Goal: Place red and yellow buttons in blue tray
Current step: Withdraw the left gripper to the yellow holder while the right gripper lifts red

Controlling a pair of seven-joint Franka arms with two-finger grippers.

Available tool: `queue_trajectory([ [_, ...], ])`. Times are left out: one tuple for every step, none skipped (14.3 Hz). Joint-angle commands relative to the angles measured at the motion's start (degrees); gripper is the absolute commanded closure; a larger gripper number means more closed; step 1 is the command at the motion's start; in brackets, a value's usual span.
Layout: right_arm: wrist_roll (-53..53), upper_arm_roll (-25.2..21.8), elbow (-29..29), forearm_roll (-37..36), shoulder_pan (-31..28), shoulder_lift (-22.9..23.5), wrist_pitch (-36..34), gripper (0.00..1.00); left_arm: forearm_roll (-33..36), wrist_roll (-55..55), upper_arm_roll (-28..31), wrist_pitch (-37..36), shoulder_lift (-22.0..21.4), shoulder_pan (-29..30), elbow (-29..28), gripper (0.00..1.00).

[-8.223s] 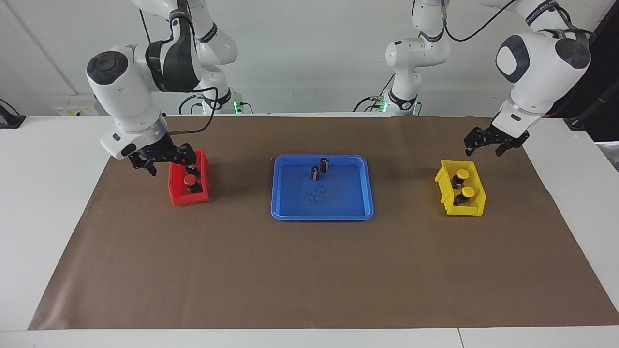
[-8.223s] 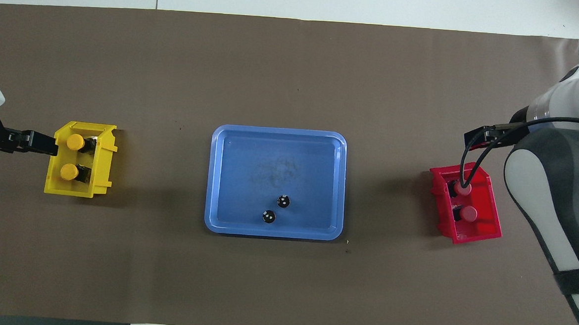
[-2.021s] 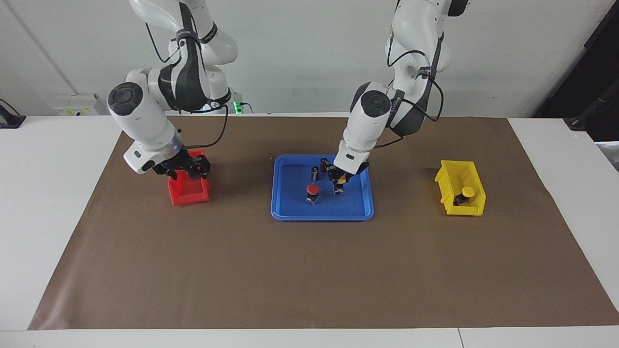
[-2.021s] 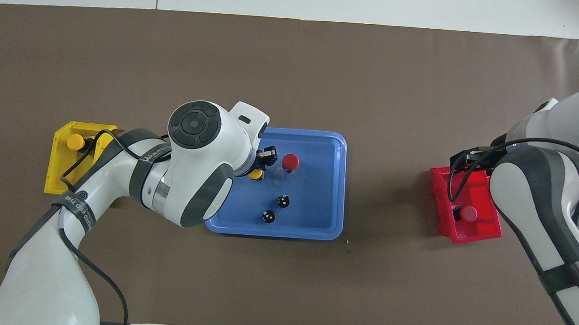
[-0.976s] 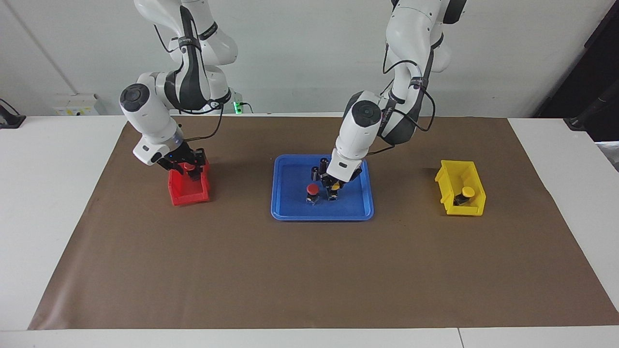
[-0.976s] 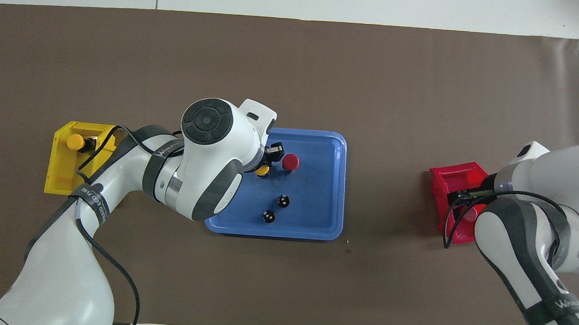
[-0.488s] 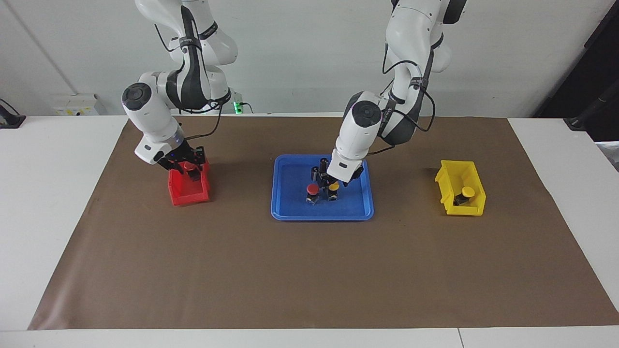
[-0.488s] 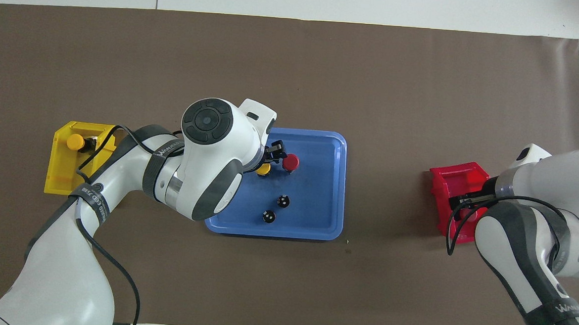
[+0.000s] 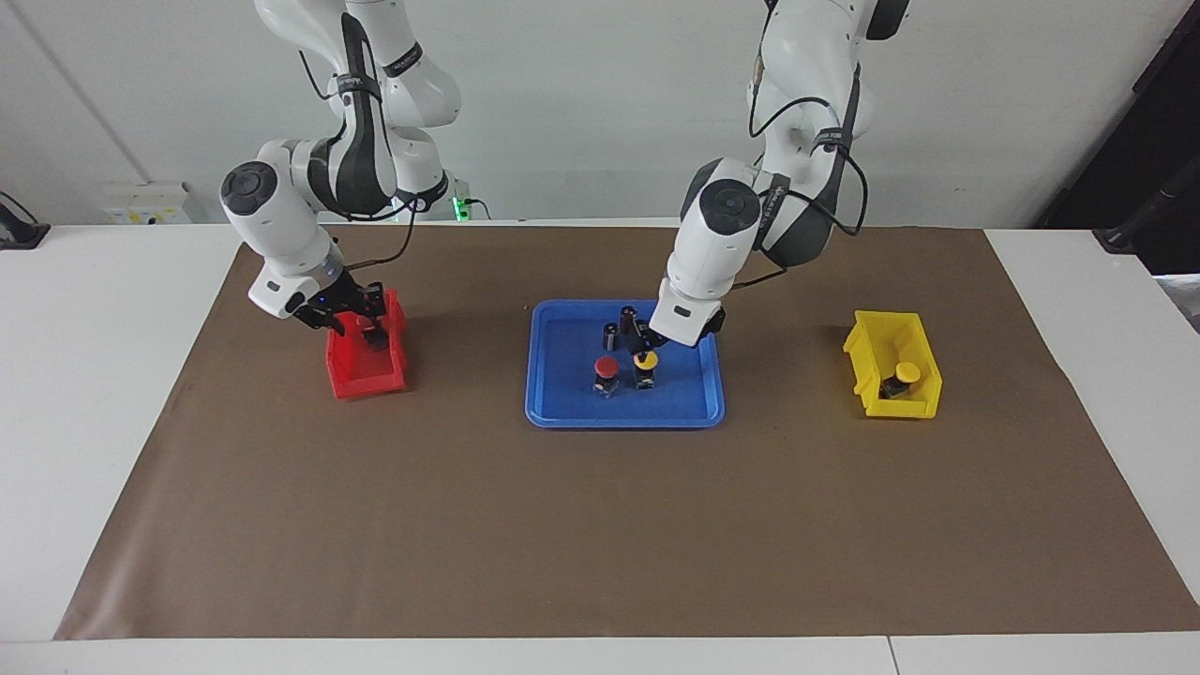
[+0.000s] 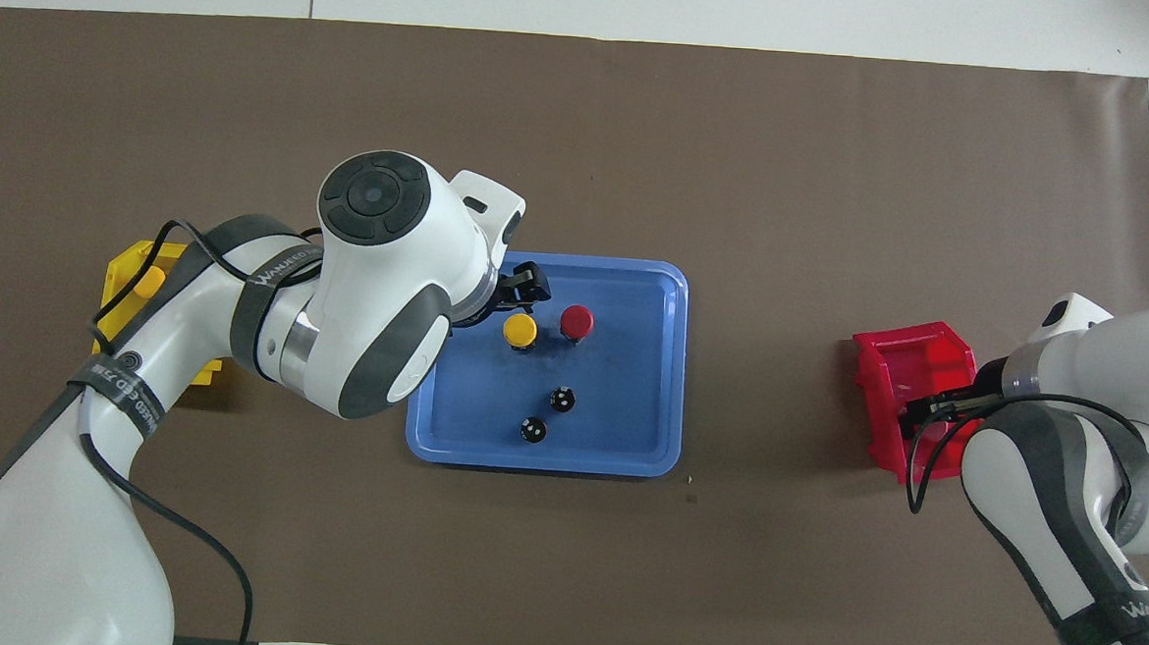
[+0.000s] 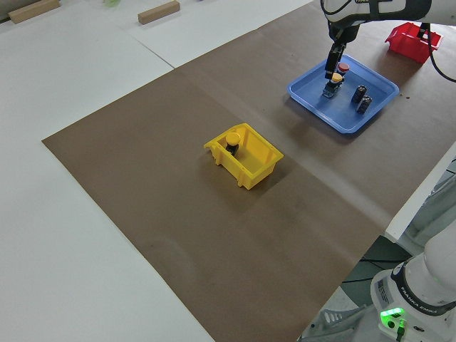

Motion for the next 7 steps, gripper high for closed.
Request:
queue_trajectory([
  [-1.01, 0.45, -3.24, -0.71, -0.80, -2.67, 0.78, 0.36, 0.85, 9.13, 0.01, -6.89, -5.14, 5.68, -0.70, 0.00],
  [-0.75, 0.45, -3.59, -0.80, -0.71, -2.85, 0.78, 0.36, 0.94, 12.12, 0.10, -9.00, -5.94, 7.61, -0.35, 0.00],
  [-0.58, 0.45, -4.03, -0.80, -0.71, -2.94, 0.87, 0.36, 1.46, 15.29, 0.10, -10.24, -7.34, 9.72, -0.43, 0.00],
  [-0.49, 0.54, -4.21, -0.80, -0.71, -3.03, 0.87, 0.36, 1.99, 18.97, 0.10, -11.73, -9.53, 12.61, -0.60, 0.00],
  [-0.49, 0.54, -4.38, -0.71, -0.71, -3.12, 0.87, 0.36, 1.99, 22.93, 0.10, -14.27, -11.64, 14.99, -0.52, 0.00],
  [-0.49, 0.54, -4.39, -0.80, -0.71, -3.12, 0.87, 0.36, 1.99, 26.97, 0.19, -17.34, -14.01, 17.45, -0.26, 0.00],
  [-0.40, 0.54, -4.39, -0.71, -0.63, -3.12, 0.87, 0.36, 2.25, 31.18, 0.19, -20.59, -16.39, 19.74, -0.17, 0.00],
])
